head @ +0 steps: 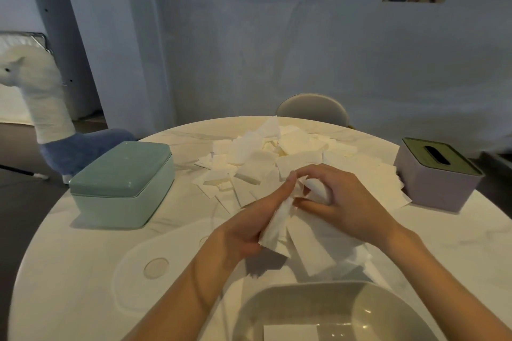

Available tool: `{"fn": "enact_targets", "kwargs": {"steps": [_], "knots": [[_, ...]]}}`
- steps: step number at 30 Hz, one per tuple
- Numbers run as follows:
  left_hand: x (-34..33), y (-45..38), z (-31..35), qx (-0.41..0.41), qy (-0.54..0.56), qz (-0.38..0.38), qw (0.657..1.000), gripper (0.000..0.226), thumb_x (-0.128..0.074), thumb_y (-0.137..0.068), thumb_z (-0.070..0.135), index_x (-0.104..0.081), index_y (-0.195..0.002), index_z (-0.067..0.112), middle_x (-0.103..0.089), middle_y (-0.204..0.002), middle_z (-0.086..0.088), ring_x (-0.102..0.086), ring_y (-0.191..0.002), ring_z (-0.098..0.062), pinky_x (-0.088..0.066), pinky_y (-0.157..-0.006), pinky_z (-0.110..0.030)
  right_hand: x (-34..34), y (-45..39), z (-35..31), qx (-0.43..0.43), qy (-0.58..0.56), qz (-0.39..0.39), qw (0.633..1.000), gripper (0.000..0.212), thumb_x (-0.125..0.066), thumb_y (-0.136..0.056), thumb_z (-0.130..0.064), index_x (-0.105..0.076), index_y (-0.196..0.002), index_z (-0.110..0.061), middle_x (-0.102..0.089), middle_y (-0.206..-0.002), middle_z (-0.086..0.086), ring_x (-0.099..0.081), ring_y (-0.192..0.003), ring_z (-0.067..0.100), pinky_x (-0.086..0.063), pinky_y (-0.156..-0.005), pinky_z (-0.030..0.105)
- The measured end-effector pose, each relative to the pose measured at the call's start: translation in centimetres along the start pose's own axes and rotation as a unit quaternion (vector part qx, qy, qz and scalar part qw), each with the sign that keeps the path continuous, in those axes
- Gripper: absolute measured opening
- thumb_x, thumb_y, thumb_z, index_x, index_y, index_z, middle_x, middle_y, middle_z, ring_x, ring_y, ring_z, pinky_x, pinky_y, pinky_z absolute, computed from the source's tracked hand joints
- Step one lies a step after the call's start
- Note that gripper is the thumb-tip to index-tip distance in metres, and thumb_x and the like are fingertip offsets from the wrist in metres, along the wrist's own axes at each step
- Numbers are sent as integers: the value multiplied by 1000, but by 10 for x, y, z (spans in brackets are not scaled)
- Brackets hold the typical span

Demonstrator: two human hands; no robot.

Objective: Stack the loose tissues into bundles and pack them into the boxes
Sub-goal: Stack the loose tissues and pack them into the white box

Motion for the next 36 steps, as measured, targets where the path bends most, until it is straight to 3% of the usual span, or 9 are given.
{"fn": "enact_targets", "kwargs": {"steps": [3, 6, 10, 16, 20, 25, 30, 33, 36], "knots": [[7, -4, 1, -27, 57, 11, 998, 63, -45, -100, 65, -57, -144, 21, -68, -129, -10, -67, -113, -26, -52, -100, -40, 9, 6, 18, -71, -51, 55, 995, 35, -65, -83, -62, -67, -109, -38, -67, -108, -25, -59, -98, -7, -40, -81, 2], [21, -7, 5, -57, 80, 54, 994, 66, -34, -98, 70, -63, -130, 21, -74, -106, -10, -71, -91, -22, -60, -78, -33, 7, 17, 36, -145, -72, 64, 985, 24, -72, -82, -58, -71, -94, -38, -67, -97, -25, -60, -92, -2, -40, -69, 10], [22, -8, 5, -77, 68, 78, 992, 73, -28, -96, 73, -59, -141, 24, -70, -128, -13, -69, -106, -29, -58, -87, -40, -11, 23, 41, -193, -62, 43, 978, 35, -76, -72, -66, -70, -91, -38, -62, -95, -30, -58, -90, 0, -37, -70, 13], [13, -8, 9, -99, 48, 62, 992, 67, -19, -99, 65, -54, -142, 29, -75, -121, -2, -75, -101, -20, -63, -76, -32, -17, 28, 38, -203, -134, 86, 966, 21, -81, -79, -52, -73, -91, -37, -71, -94, -21, -62, -88, 0, -38, -69, 15], [14, -7, 1, -59, 33, 62, 996, 66, -24, -99, 69, -58, -140, 30, -72, -128, -6, -69, -116, -26, -61, -85, -36, -6, 26, 41, -199, -150, 118, 961, 12, -76, -85, -46, -73, -84, -34, -68, -84, -27, -61, -88, -3, -41, -68, 16], [25, -6, -6, -7, 13, 73, 997, 70, -28, -98, 73, -57, -141, 27, -69, -134, -11, -64, -125, -32, -53, -103, -44, 11, 14, 22, -122, -156, 57, 979, 15, -70, -85, -49, -71, -94, -36, -66, -88, -34, -60, -90, -11, -44, -65, 1], [25, 3, -8, 43, -14, 44, 998, 72, -38, -92, 79, -59, -136, 26, -74, -116, -14, -71, -107, -31, -59, -88, -40, 17, 13, 20, -131, -211, 11, 969, 20, -66, -74, -58, -76, -86, -45, -70, -94, -29, -63, -92, -2, -50, -73, 12], [22, 0, -12, 45, -4, 17, 999, 73, -42, -93, 78, -52, -147, 30, -61, -142, -17, -57, -133, -38, -42, -114, -54, 15, 9, 17, -119, -168, 17, 978, 12, -67, -79, -57, -74, -86, -50, -69, -91, -33, -60, -91, -11, -45, -68, 3], [13, -2, -16, 49, 17, -8, 999, 68, -41, -94, 76, -52, -145, 33, -60, -143, -15, -55, -135, -39, -35, -119, -59, 8, 7, 17, -103, -96, 46, 989, 16, -63, -85, -59, -70, -97, -51, -65, -93, -35, -55, -96, -17, -39, -71, 1]]}}
Point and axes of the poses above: each hand's wrist, its own y-axis away from the middle knuckle, its own x-axis out of the back of the hand, z = x × y, the point moved 10 cm from there along -y, towards the middle knuckle
